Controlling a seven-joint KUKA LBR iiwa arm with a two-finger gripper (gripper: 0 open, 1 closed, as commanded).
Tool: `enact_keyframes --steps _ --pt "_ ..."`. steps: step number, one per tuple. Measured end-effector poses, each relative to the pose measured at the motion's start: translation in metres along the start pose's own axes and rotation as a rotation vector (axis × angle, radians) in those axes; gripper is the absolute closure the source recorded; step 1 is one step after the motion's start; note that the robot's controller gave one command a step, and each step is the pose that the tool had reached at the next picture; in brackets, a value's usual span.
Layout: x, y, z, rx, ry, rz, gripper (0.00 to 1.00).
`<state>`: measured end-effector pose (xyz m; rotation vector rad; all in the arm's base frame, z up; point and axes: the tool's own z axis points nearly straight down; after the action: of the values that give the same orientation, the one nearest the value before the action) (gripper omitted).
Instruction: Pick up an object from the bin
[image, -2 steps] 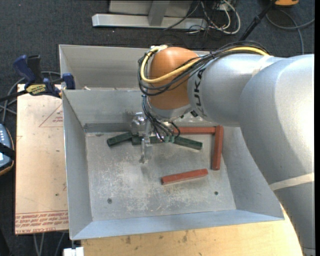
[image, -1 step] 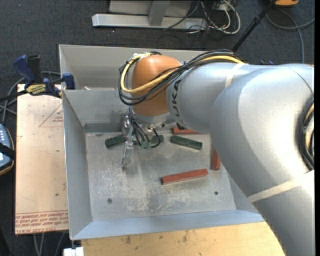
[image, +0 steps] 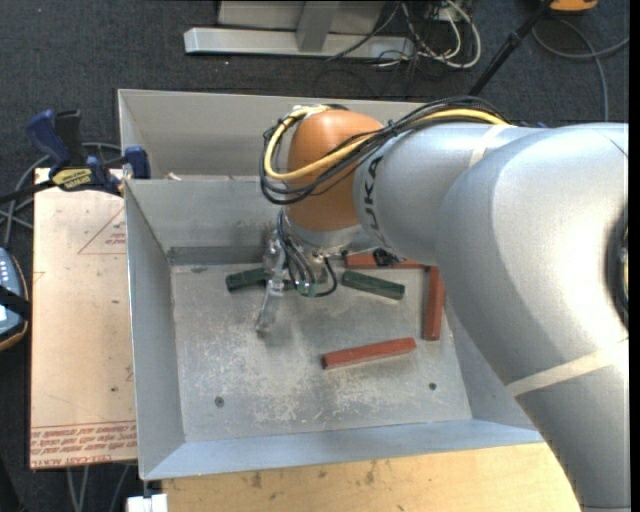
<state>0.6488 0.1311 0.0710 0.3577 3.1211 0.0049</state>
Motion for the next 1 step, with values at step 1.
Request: enact_keyframes --steps 1 --pt "-0.0016 0.0002 -0.0019 -0.001 -0.005 0.001 1.00"
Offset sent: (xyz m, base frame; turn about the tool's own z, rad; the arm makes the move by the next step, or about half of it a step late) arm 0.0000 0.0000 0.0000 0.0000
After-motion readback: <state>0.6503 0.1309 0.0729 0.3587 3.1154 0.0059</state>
